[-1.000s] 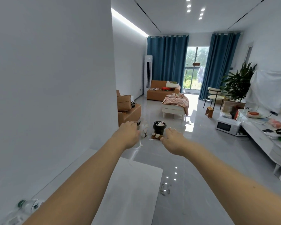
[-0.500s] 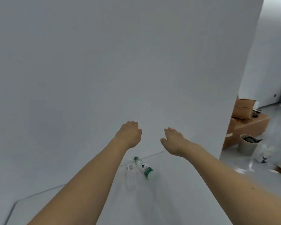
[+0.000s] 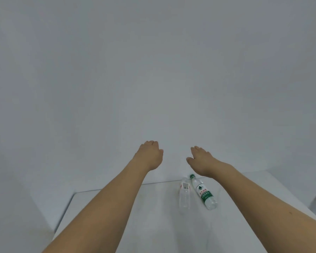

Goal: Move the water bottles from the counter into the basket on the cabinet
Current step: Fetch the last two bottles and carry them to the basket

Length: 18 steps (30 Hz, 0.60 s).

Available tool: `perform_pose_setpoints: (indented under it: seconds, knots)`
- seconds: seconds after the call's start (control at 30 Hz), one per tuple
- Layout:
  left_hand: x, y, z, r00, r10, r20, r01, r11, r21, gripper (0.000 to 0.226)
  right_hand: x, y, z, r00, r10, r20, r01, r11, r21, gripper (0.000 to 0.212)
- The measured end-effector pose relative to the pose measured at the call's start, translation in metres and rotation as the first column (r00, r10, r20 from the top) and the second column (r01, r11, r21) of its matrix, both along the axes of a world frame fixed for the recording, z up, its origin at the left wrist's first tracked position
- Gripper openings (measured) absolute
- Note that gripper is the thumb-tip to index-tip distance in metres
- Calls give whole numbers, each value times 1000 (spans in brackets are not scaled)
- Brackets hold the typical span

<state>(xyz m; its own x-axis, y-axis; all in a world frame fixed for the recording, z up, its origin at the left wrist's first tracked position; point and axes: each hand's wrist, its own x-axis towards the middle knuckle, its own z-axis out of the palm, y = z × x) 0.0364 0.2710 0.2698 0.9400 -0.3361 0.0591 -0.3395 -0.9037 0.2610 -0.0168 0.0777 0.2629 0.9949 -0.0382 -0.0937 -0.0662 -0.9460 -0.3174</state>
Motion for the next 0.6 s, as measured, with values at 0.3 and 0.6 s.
perform_pose_setpoints:
  seconds: [0.3,0.6]
  knots:
    - [78,-103,-134,917,71,-392,-126,985,-117,30,49,-119,-132,934,-202,-293,238,967,93,50]
    - [172,-186,-297,781,299,-548,-350,937,13,42,175,-160,-302,903,-186,-387,302,916,265,55]
